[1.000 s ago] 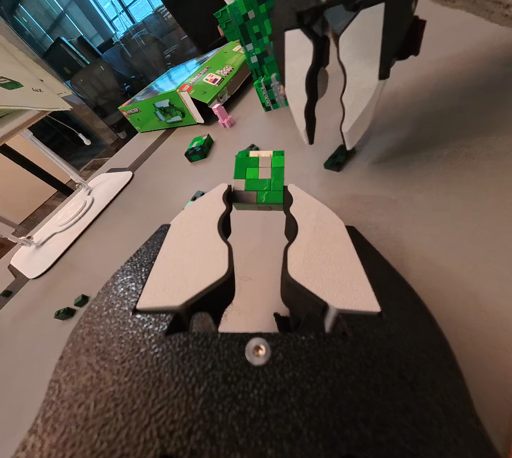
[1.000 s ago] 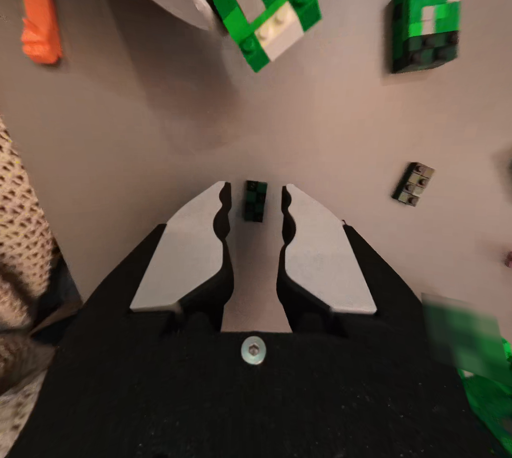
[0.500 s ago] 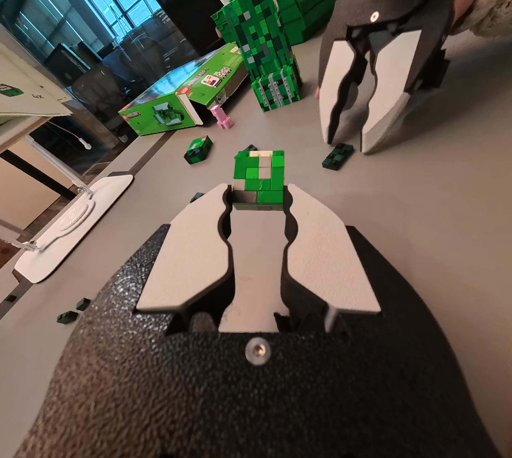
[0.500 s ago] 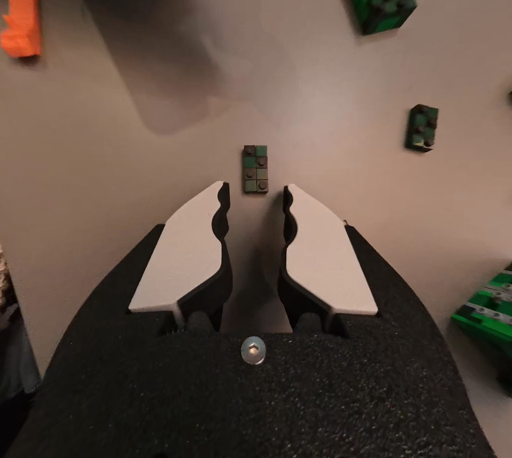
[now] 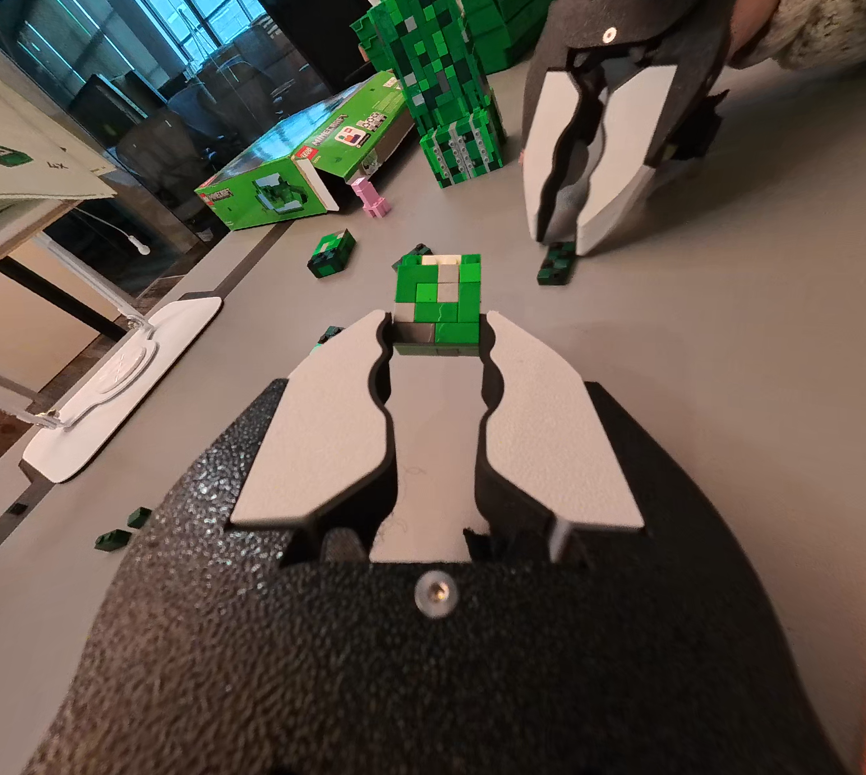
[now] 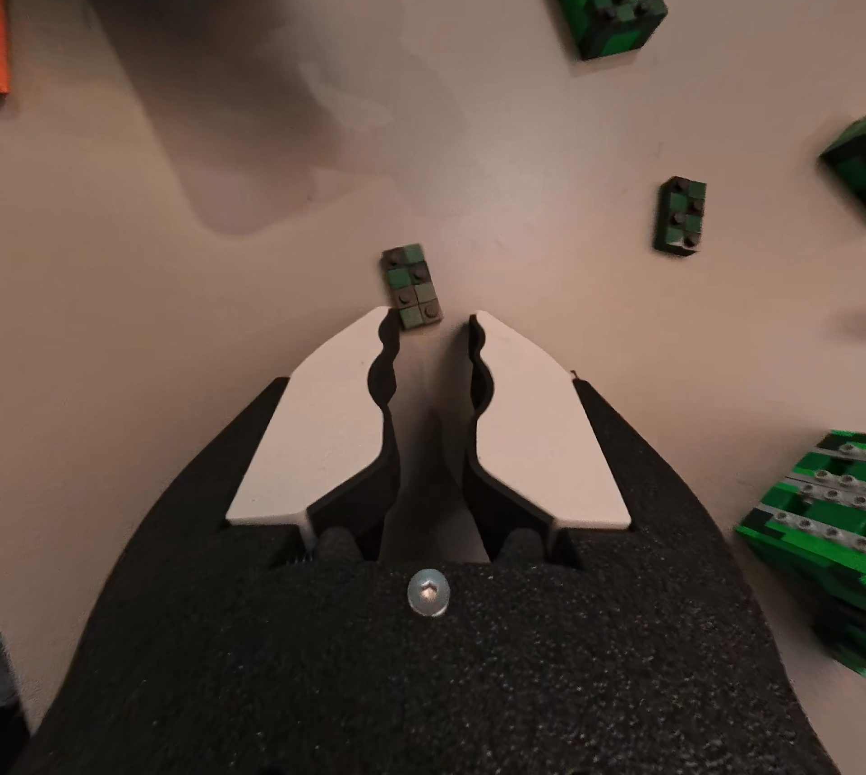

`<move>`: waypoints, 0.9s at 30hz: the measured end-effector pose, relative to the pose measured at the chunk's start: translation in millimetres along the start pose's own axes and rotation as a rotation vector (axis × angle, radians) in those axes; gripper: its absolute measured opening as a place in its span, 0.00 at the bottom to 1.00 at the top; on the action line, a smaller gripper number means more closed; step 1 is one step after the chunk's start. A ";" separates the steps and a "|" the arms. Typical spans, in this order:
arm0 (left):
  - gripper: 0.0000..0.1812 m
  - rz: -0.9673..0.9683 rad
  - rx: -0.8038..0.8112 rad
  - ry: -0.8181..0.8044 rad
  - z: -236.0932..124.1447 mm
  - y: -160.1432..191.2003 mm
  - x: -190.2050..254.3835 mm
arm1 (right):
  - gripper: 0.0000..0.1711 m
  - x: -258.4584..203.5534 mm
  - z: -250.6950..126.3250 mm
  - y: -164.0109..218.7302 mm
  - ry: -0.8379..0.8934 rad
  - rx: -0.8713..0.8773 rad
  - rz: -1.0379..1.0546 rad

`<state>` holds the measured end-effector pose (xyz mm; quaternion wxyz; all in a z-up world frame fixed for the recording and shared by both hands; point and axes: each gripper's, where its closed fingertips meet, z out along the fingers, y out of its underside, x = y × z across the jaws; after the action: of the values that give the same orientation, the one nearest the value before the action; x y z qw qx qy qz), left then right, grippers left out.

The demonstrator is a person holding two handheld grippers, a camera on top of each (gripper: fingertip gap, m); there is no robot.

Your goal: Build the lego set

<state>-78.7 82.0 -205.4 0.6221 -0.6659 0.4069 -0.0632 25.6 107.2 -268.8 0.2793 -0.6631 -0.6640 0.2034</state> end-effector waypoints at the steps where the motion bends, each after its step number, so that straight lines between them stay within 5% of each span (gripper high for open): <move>1: 0.19 0.000 0.000 -0.001 0.0 0.1 -0.2 | 0.15 7.0 0.5 0.0 0.037 -0.004 0.011; 5: 0.19 0.000 -0.003 -0.008 -0.5 0.5 -1.5 | 0.06 33.8 -2.3 -9.2 0.223 0.037 0.090; 19: 0.19 0.006 0.017 0.050 -0.7 -2.5 7.4 | 0.27 11.1 6.9 -6.0 -0.077 0.086 0.021; 27: 0.19 -0.079 0.061 0.129 -3.7 -15.5 18.4 | 0.19 12.3 11.3 -12.2 -0.226 0.052 -0.013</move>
<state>-61.6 66.0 -198.7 0.6116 -0.6568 0.4173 -0.1430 9.4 120.1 -268.3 0.2211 -0.6242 -0.6900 0.2921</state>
